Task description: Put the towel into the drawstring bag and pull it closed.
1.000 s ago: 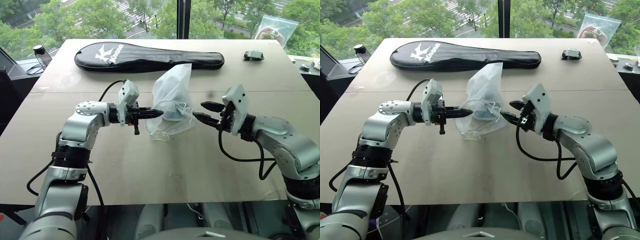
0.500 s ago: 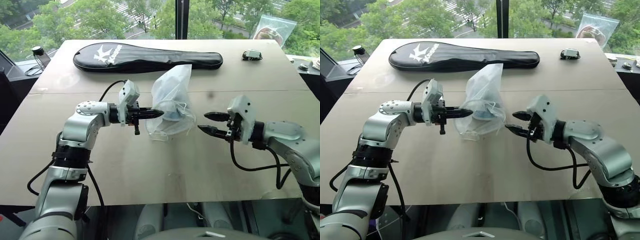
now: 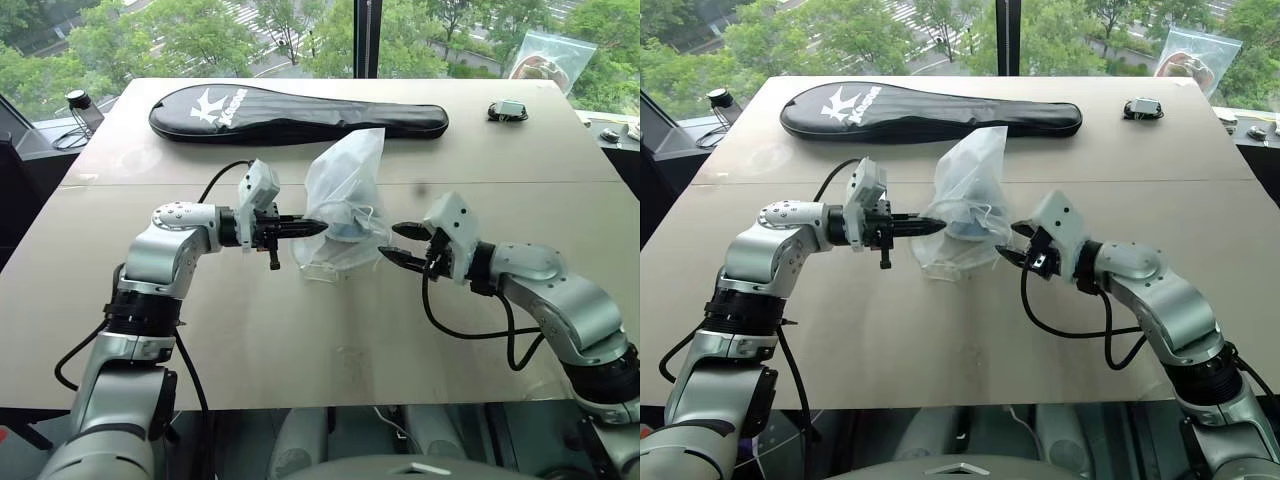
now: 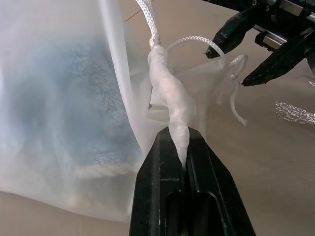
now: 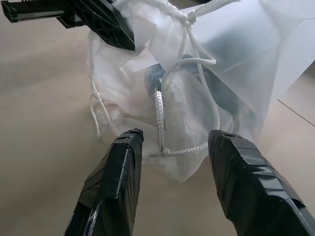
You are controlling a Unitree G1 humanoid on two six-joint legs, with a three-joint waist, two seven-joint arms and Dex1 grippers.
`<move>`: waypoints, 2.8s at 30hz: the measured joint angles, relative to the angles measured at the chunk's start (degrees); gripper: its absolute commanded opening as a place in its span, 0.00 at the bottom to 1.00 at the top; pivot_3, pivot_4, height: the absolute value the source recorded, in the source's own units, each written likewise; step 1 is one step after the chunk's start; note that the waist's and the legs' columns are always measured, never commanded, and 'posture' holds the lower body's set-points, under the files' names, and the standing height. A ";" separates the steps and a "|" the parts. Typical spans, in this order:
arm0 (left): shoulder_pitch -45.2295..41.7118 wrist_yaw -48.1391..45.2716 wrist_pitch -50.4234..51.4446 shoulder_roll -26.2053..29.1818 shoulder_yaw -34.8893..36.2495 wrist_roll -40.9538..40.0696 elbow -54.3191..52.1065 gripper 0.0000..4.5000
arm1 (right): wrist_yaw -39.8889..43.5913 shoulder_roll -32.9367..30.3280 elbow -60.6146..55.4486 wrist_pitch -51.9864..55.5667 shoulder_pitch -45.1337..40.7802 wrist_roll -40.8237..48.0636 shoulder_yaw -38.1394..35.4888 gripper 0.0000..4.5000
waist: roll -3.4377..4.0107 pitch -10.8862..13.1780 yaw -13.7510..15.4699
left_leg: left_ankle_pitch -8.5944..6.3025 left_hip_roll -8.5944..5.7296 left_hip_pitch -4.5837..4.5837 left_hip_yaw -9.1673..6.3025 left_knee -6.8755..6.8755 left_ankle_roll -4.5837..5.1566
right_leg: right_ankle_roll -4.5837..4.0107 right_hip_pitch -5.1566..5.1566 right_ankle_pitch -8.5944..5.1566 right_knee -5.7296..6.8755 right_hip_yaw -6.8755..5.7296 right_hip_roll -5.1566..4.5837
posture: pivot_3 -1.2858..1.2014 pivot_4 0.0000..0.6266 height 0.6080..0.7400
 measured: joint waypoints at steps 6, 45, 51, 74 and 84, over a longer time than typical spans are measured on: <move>0.00 0.09 0.15 -0.01 0.00 0.00 -0.14 0.00 | -1.52 0.06 0.10 0.18 -1.66 -1.31 -0.26 0.51 | 0.00 0.00 0.03 | 0.00 0.00 0.00 -0.01 0.00 0.00 | 0.00 0.00 0.00 0.00 -0.01 0.00 | 0.52 0.24 1.00; -6.45 2.37 0.05 -5.04 0.44 -0.29 1.96 0.00 | -26.21 22.32 5.56 -18.09 4.56 -20.12 -0.45 0.01 | 0.00 0.00 0.23 | 0.01 -0.13 0.00 -0.05 0.02 -0.01 | -0.01 -0.01 0.01 0.08 -0.02 0.00 | 0.52 0.24 1.00; -14.94 7.44 -0.19 -8.98 3.80 -1.39 8.71 0.13 | -28.65 22.95 2.32 -17.24 4.30 -21.37 -3.18 0.00 | 0.00 -0.01 -0.35 | 0.01 -0.14 0.06 0.02 0.02 -0.01 | -0.01 -0.03 0.01 0.18 0.07 0.03 | 0.52 0.24 1.00; 20.27 23.97 5.84 -9.98 5.52 -1.77 -12.31 0.66 | -28.79 25.16 3.08 -14.96 2.01 -21.78 -4.95 0.00 | 0.01 -0.02 0.64 | 0.01 0.00 0.13 -0.03 -0.01 -0.01 | -0.03 -0.04 0.01 0.27 0.09 -0.09 | 0.52 0.24 1.00; 19.07 33.86 1.54 -16.36 4.20 3.43 -11.88 0.66 | -28.14 24.69 3.08 -13.96 2.01 -22.01 -5.09 0.00 | 0.01 -0.03 0.33 | 0.01 -0.04 0.12 0.03 -0.01 -0.01 | -0.02 -0.04 0.01 0.28 0.10 -0.06 | 0.52 0.24 1.00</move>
